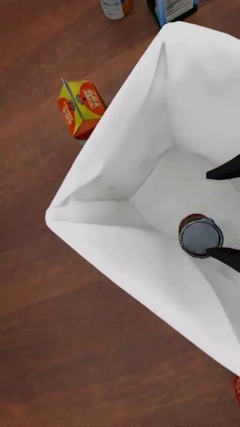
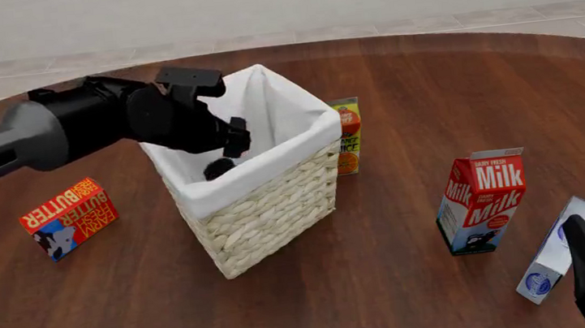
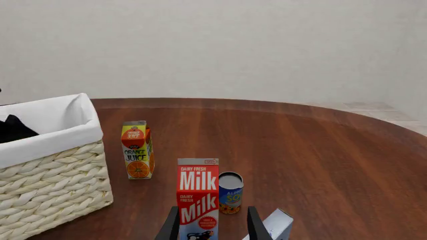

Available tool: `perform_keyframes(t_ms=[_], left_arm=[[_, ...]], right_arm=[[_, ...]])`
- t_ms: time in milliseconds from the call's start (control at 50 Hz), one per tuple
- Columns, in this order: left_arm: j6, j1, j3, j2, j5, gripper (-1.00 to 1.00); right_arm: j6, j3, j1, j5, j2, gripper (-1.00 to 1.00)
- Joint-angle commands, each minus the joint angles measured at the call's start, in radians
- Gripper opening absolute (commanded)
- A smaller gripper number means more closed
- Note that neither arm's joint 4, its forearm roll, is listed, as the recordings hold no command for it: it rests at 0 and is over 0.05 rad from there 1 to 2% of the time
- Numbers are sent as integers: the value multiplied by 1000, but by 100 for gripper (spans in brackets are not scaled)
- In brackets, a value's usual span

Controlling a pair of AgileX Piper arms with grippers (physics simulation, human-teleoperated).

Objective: Pick up the tomato sauce, and put it in the basket.

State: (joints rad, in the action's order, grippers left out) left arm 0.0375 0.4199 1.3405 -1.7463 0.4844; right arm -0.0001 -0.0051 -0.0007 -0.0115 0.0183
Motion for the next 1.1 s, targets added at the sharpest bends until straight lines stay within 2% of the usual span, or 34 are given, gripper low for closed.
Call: perform_keyframes(t_ms=[20,360,660,880,960,1020,1040,1080,1100], left_arm=[[-14,0,5,-3,-3,100],[-19,8,12,35,6,100],[-2,43,8,212,24,100],[32,85,-78,370,-5,100],[102,151,-172,467,-51,100],[86,162,-224,530,-87,100],[106,167,-248,553,-85,100],[101,178,-268,592,-114,100],[125,173,-285,618,-131,100]], right_arm=[[0,0,0,0,0,100],[0,0,0,0,0,100],[0,0,0,0,0,100],[0,0,0,0,0,100],[0,0,0,0,0,100],[0,0,0,0,0,100],[0,0,0,0,0,100],[0,0,0,0,0,100],[0,0,0,0,0,100]])
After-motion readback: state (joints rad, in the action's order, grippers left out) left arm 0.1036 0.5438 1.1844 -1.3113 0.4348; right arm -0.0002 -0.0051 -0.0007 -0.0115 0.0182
